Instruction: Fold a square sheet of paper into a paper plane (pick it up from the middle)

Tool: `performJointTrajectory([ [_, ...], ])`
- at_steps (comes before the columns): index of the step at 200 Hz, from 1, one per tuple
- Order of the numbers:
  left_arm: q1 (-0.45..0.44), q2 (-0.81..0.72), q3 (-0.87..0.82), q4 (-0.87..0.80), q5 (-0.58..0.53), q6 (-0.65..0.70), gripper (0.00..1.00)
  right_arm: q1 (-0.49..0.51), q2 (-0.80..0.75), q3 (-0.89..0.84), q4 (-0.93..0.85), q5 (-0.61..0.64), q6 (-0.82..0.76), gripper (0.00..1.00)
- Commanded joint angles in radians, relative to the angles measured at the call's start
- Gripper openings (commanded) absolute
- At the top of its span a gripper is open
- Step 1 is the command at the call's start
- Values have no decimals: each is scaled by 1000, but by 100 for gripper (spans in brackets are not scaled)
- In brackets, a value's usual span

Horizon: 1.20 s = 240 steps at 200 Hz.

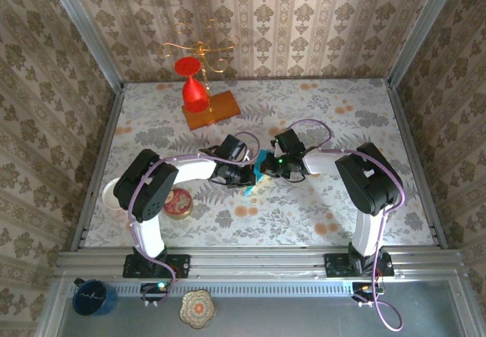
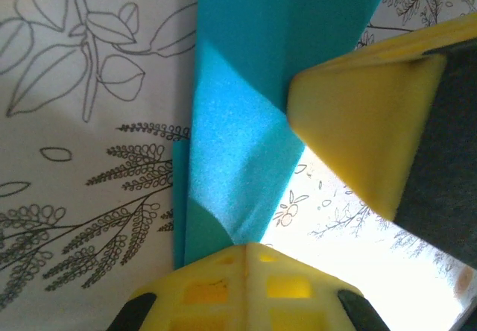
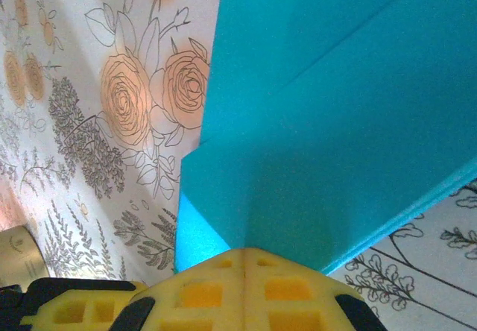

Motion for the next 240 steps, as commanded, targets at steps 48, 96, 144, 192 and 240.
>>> performJointTrajectory([
  [48, -1, 16, -7, -85, -6, 17, 0, -4, 4, 46, -5, -44, -8, 2],
  [96, -1, 14, -4, -89, 5, 29, 0, -6, 78, 60, -19, -32, -8, 2],
  [144, -5, -4, -16, -116, 46, 101, 0, -19, 138, 71, -99, -3, -26, 2],
  [192, -17, -36, -46, -168, 65, 185, 0, -26, 166, 79, -123, 8, -31, 2],
  [240, -47, -57, -75, -204, 62, 207, 0, -27, 171, 87, -137, 16, -35, 1],
])
